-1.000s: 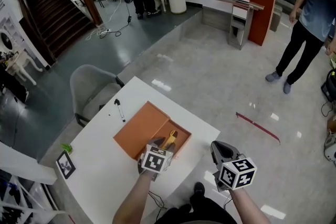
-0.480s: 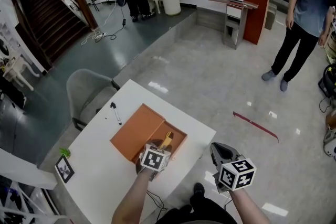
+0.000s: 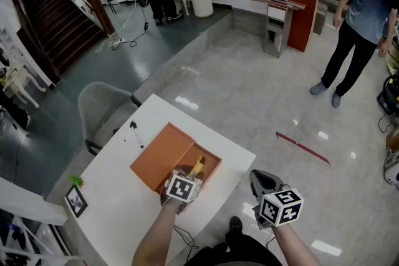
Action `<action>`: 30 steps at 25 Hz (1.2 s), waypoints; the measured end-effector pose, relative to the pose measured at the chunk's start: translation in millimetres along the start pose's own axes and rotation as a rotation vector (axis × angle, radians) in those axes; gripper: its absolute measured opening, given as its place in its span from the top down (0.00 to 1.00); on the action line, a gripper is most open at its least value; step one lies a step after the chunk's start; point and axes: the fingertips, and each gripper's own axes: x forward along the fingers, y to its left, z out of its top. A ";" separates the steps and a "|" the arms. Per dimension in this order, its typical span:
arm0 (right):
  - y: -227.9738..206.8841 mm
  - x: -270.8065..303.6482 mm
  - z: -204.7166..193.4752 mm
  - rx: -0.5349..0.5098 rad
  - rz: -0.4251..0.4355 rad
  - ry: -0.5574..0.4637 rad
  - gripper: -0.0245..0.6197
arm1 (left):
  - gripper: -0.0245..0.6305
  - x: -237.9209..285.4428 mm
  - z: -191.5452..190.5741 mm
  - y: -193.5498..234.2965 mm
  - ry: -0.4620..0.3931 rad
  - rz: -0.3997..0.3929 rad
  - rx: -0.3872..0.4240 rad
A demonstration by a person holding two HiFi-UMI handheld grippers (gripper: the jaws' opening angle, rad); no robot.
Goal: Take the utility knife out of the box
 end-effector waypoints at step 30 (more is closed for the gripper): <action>0.9 -11.1 -2.5 -0.002 0.033 0.009 0.96 | 0.78 -35.4 19.4 -5.6 -0.062 0.116 0.080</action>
